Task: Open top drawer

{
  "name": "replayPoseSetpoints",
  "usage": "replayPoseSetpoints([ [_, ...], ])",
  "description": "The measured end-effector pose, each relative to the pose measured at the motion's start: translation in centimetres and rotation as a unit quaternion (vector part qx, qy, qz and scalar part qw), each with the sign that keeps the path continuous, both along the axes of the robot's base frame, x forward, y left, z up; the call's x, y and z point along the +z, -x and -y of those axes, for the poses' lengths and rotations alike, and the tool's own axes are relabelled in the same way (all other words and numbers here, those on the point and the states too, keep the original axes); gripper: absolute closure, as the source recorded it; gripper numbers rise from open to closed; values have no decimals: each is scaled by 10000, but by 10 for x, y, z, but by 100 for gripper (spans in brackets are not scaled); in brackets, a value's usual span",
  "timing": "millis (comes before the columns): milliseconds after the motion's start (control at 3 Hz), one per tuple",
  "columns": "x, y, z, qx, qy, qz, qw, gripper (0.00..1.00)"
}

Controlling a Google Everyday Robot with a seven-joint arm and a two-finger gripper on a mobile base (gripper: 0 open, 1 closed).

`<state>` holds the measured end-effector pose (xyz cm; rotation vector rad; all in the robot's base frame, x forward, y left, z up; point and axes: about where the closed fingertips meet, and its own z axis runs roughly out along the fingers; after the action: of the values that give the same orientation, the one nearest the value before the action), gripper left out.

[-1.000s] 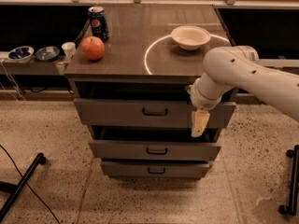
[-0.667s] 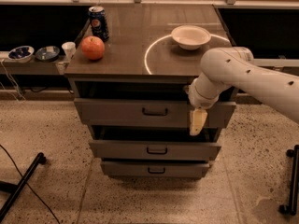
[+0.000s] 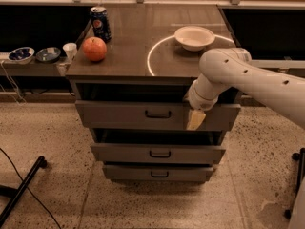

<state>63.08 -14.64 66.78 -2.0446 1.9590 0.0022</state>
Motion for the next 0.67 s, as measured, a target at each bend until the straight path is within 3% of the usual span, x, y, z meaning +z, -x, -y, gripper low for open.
replayPoseSetpoints([
  [667, 2, 17, -4, 154, -65, -130, 9998, 31],
])
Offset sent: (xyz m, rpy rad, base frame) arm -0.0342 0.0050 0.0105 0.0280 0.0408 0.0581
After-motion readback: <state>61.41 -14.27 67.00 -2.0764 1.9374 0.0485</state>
